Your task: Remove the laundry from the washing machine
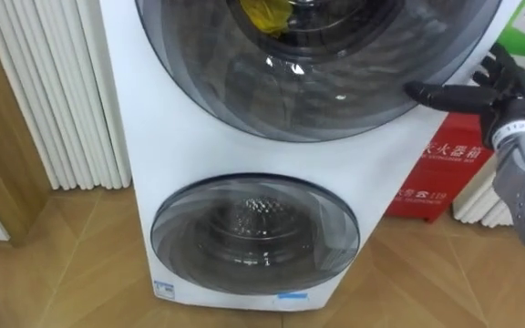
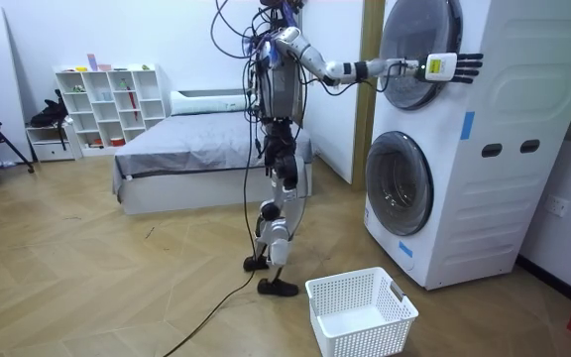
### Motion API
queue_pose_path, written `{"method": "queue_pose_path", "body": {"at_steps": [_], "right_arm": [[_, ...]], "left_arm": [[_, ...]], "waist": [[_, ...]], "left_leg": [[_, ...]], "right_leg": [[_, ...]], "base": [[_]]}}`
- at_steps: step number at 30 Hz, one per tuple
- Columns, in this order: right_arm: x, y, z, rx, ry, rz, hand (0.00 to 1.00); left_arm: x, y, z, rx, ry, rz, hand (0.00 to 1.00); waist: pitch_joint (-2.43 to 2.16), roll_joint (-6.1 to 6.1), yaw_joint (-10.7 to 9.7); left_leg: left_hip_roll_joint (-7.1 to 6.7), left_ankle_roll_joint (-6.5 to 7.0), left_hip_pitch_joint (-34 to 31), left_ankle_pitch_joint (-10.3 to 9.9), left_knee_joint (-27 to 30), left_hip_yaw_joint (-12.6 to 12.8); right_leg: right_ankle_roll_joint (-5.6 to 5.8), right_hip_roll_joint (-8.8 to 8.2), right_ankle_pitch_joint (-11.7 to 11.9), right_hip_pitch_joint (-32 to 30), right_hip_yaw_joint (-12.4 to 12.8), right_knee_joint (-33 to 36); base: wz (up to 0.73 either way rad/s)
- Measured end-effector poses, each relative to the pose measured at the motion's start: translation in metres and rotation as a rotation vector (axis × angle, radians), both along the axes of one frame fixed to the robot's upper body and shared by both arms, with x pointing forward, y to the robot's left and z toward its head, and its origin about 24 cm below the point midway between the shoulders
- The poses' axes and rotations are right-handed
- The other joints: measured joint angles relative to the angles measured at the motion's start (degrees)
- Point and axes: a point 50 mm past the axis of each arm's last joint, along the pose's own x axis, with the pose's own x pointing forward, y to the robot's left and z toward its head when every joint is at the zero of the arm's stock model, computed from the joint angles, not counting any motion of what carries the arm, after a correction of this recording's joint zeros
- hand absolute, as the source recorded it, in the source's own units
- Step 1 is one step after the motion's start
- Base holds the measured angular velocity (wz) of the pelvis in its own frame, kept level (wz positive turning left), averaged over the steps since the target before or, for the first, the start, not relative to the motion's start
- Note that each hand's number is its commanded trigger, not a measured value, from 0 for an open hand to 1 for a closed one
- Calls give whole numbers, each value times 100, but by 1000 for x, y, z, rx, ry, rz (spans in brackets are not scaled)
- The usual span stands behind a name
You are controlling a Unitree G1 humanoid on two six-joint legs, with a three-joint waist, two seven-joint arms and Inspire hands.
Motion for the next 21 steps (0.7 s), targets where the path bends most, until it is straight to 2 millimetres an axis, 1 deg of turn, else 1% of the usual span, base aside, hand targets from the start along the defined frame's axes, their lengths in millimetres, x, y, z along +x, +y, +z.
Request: {"method": "queue_pose_path", "body": {"at_steps": [1,2,3,4,5,6,7,8,9,10,11,12,13,16,21], "right_arm": [[-1,-5,2,-7,2,-18,0],[-4,-14,4,-12,10,-50,0],[-4,-13,2,-15,28,-49,0],[-3,-11,2,-36,49,-44,0],[-2,-9,1,-53,55,-43,0],[-2,-8,1,-57,56,-46,0],[-2,-6,3,-66,50,-50,0],[-2,-3,7,-74,37,-46,0],[-2,-1,9,-79,31,-41,0],[-1,4,13,-94,15,-18,0],[0,11,18,-109,-3,10,0],[0,14,20,-113,-11,21,0],[-1,19,26,-122,-32,41,0],[-2,31,36,-133,-74,76,0],[-2,38,35,-118,-85,52,0]], "left_arm": [[3,-2,-1,-6,3,-20,0],[7,-2,0,-2,3,-52,0],[5,-1,0,-2,11,-54,0],[0,-1,-1,-3,35,-46,0],[-1,-1,-1,-4,46,-42,0],[1,-1,-1,-5,44,-42,0],[4,-1,-1,-6,36,-44,0],[10,-2,-1,-9,20,-48,0],[12,-2,-1,-11,12,-50,0],[15,-5,-1,-17,3,-51,0],[16,-7,-2,-22,-1,-51,0],[16,-7,-2,-23,-2,-52,0],[16,-8,-2,-23,-3,-52,0],[18,-8,-2,-18,-5,-61,0],[16,-12,-3,-27,8,-92,0]], "waist": [[2,-34,-64],[-23,-59,8],[-63,-87,92],[-68,-104,167],[-52,-89,196],[-49,-84,215],[-43,-73,227],[-35,-47,229],[-33,-34,236],[-22,4,240],[-29,43,241],[-29,54,249],[-17,84,272],[-20,126,274],[-21,126,277]], "left_leg": [[64,-74,-379,25,-395,3],[178,123,-645,479,-558,288],[149,145,-585,506,-544,394],[122,143,-476,505,-553,350],[94,139,-396,502,-590,245],[87,136,-380,500,-600,230],[41,133,-397,498,-611,233],[50,131,-424,497,-642,237],[53,127,-441,498,-642,240],[59,115,-444,493,-644,245],[63,101,-442,482,-648,244],[63,97,-441,480,-651,243],[72,89,-442,473,-651,251],[80,88,-439,474,-642,251],[83,87,-436,475,-629,244]], "right_leg": [[32,-62,-17,-37,200,52],[317,-142,-211,-136,193,227],[378,-181,-263,-148,179,256],[384,-168,-268,-99,-9,266],[372,-172,-248,-35,-200,243],[367,-173,-244,-18,-252,228],[366,-174,-245,-13,-314,182],[354,-164,-252,-53,-355,182],[352,-160,-254,-75,-364,183],[346,-158,-257,-84,-400,184],[341,-160,-260,-91,-487,186],[334,-160,-263,-93,-506,189],[332,-156,-263,-86,-509,194],[324,-151,-258,-82,-516,212],[322,-146,-257,-50,-527,217]], "base": [[32],[8],[-40],[-50],[-31],[-7],[0],[0],[-6],[-10],[-9],[-8],[-6],[-1],[0]]}}
